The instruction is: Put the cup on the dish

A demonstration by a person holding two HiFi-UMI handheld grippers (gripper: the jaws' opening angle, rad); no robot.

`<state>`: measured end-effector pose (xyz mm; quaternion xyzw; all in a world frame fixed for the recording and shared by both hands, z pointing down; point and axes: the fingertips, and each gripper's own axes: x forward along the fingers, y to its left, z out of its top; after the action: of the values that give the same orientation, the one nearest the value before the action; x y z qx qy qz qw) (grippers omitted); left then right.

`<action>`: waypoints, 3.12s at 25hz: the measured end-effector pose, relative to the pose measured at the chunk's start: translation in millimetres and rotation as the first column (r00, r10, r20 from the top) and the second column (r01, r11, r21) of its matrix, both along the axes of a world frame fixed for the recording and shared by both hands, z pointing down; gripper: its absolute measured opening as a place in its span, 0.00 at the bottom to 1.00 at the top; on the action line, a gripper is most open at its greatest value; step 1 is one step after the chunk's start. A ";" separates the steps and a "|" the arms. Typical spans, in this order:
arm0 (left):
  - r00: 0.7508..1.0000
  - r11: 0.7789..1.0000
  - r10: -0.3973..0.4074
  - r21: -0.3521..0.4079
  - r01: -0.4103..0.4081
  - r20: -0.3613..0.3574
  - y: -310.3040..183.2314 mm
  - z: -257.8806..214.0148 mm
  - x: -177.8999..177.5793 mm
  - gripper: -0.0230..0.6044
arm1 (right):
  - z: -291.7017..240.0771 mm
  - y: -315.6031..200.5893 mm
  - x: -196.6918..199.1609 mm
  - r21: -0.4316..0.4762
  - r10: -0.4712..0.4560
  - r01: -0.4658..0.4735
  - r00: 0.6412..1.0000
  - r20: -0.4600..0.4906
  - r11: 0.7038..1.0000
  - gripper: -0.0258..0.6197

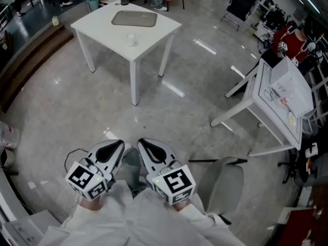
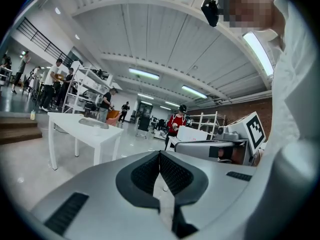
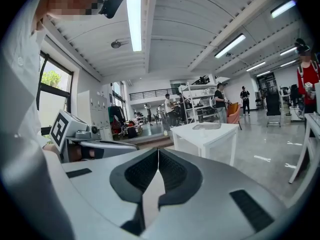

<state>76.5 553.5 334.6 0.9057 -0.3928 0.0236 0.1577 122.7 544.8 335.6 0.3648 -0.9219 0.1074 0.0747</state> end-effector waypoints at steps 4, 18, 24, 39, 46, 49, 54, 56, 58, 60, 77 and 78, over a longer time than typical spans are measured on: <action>0.999 0.999 0.034 0.001 -0.034 -0.007 -38.8 -1.6 -1.7 0.05 | -0.5 -36.8 -5.8 -0.007 0.020 -0.020 1.000 -0.004 1.000 0.06; 0.989 0.987 0.150 0.063 -0.149 -0.008 -207.0 -35.5 -48.6 0.05 | -25.2 -211.5 -56.4 0.024 0.109 -0.109 0.994 0.022 0.994 0.06; 0.983 0.981 0.184 0.061 -0.183 -0.009 -255.2 -31.3 -66.8 0.05 | -21.2 -260.5 -79.0 0.015 0.119 -0.120 0.992 0.029 0.993 0.06; 0.984 0.984 0.177 0.009 -0.177 -0.011 -349.4 -10.3 -81.1 0.05 | 0.8 -359.1 -93.4 -0.039 0.099 -0.098 0.995 0.030 0.994 0.06; 0.991 0.991 0.135 0.008 -0.135 0.014 -419.7 -11.9 -80.3 0.05 | -0.6 -436.2 -91.9 -0.030 0.065 -0.065 0.998 0.021 0.997 0.06; 0.994 0.994 0.109 0.007 -0.109 0.019 -447.8 -14.1 -80.3 0.05 | -4.3 -466.9 -89.3 -0.029 0.048 -0.047 0.998 0.027 0.998 0.06; 0.998 0.998 0.060 0.017 -0.061 0.021 -498.5 -18.0 -79.6 0.05 | -9.9 -518.6 -81.8 -0.010 0.028 -0.027 0.999 0.024 1.000 0.06; 0.999 0.999 0.044 0.024 -0.045 0.022 -517.5 -17.5 -76.8 0.05 | -9.1 -536.8 -78.2 -0.004 0.013 -0.013 1.000 0.026 1.000 0.06; 0.999 0.999 0.026 0.022 -0.027 0.023 -535.6 -14.9 -75.0 0.05 | -6.2 -553.3 -75.6 -0.008 0.001 -0.001 1.000 0.027 1.000 0.06; 1.000 1.000 0.010 0.016 -0.011 0.025 -551.3 -13.2 -74.5 0.05 | -3.1 -567.5 -74.7 -0.015 -0.013 0.013 1.000 0.025 1.000 0.06; 0.999 0.999 -0.036 0.010 0.036 0.030 -606.3 -11.5 -66.5 0.05 | 14.4 -612.0 -71.2 -0.065 -0.058 0.059 0.998 0.009 0.996 0.06; 0.999 0.999 -0.039 0.001 0.039 0.030 -606.2 -9.8 -67.9 0.05 | 16.7 -612.1 -72.2 -0.073 -0.058 0.059 0.998 0.006 0.996 0.06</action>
<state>8.6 -52.7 324.8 0.8976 -0.4125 0.0338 0.1520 50.5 -67.3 352.3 0.3344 -0.9278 0.1394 0.0891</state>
